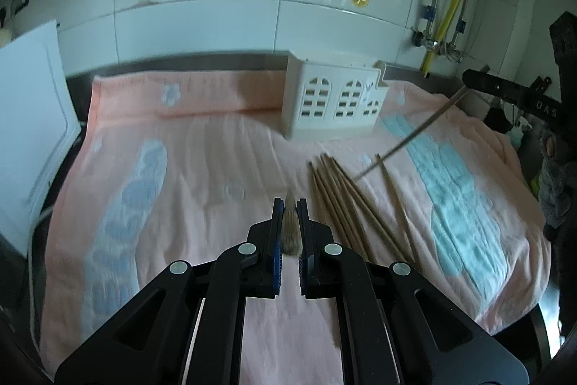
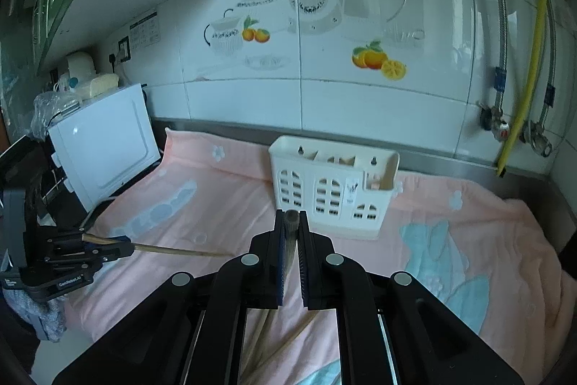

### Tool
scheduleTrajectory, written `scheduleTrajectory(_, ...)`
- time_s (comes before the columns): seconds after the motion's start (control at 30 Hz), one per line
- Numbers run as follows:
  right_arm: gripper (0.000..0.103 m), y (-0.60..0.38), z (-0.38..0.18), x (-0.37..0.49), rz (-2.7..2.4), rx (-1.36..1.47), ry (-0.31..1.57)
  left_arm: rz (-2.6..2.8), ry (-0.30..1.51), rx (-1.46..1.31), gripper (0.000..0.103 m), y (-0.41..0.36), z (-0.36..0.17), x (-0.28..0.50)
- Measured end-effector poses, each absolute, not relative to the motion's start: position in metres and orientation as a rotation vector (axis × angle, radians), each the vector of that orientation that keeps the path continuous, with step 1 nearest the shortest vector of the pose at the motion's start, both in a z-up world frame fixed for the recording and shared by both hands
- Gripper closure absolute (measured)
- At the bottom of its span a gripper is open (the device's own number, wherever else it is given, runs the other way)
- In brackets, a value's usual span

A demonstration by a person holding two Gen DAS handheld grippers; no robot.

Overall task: Organize utensils
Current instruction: 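Lift the left tool's chopstick over the white holder while the right tool carries its chopstick there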

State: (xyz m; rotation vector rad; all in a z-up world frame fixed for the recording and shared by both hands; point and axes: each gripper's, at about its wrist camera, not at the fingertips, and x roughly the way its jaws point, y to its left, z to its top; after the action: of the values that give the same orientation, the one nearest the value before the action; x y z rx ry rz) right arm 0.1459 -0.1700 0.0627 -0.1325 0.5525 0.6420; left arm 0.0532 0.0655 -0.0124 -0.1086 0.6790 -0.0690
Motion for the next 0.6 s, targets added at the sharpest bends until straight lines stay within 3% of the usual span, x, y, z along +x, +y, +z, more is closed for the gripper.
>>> scheduleTrajectory(0.6, 0.097, -0.189, 0.175, 0.223, 0.506, -0.166, 0.479, -0.164, 0.511, 0.033, 0.097, 0.040, 0.104, 0.112)
